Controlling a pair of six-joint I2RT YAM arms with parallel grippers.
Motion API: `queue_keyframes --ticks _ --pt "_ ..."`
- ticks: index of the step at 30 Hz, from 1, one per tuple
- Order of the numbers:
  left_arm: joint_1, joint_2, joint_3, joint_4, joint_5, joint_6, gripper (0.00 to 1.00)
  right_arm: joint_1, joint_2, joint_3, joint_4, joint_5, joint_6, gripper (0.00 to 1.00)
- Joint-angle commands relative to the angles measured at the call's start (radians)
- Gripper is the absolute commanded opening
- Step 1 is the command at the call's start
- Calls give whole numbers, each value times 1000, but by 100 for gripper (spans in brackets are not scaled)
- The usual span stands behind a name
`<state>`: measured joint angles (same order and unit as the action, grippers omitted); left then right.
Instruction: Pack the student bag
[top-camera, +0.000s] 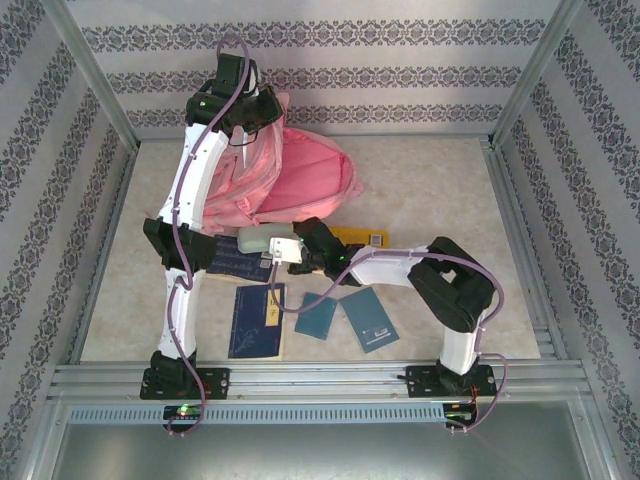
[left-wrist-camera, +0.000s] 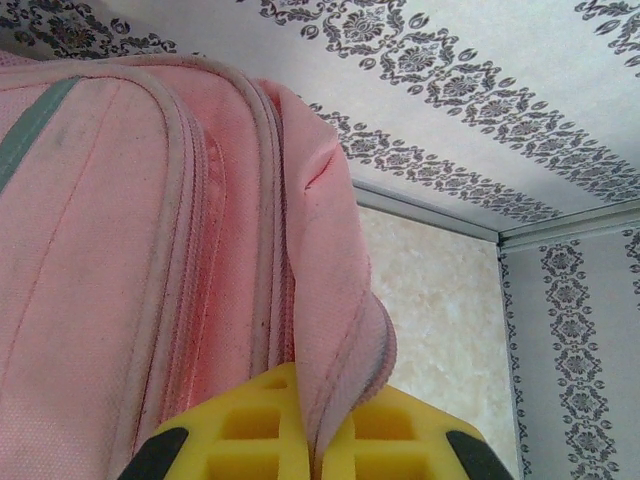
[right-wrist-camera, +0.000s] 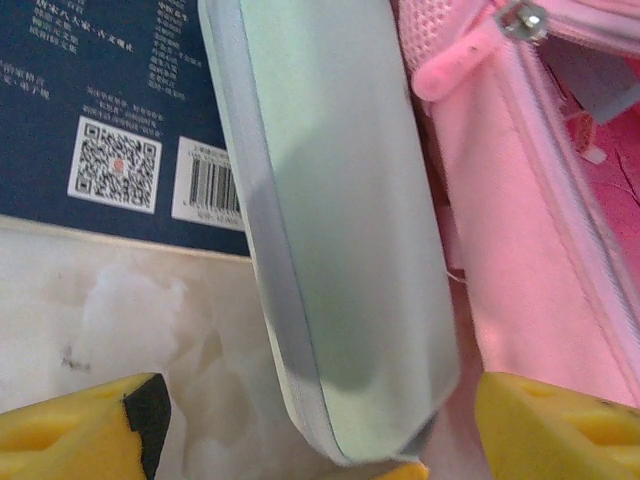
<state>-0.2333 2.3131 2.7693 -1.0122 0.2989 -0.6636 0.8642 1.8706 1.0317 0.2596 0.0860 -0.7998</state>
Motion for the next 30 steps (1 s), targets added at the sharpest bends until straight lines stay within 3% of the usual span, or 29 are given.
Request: queue_keyframes --ticks 1,5,11,18,30 --pt "25 13 37 60 14 -27 0 13 73 56 12 -3 26 80" --pt "26 20 37 58 32 -35 0 14 145 114 23 3 45 80" --pt "25 29 38 48 68 -38 0 22 222 195 29 114 48 76" --pt "25 32 37 33 91 -42 0 24 218 208 -6 107 58 47" --pt "23 0 42 24 65 -1 0 62 -71 7 -11 83 -30 21"
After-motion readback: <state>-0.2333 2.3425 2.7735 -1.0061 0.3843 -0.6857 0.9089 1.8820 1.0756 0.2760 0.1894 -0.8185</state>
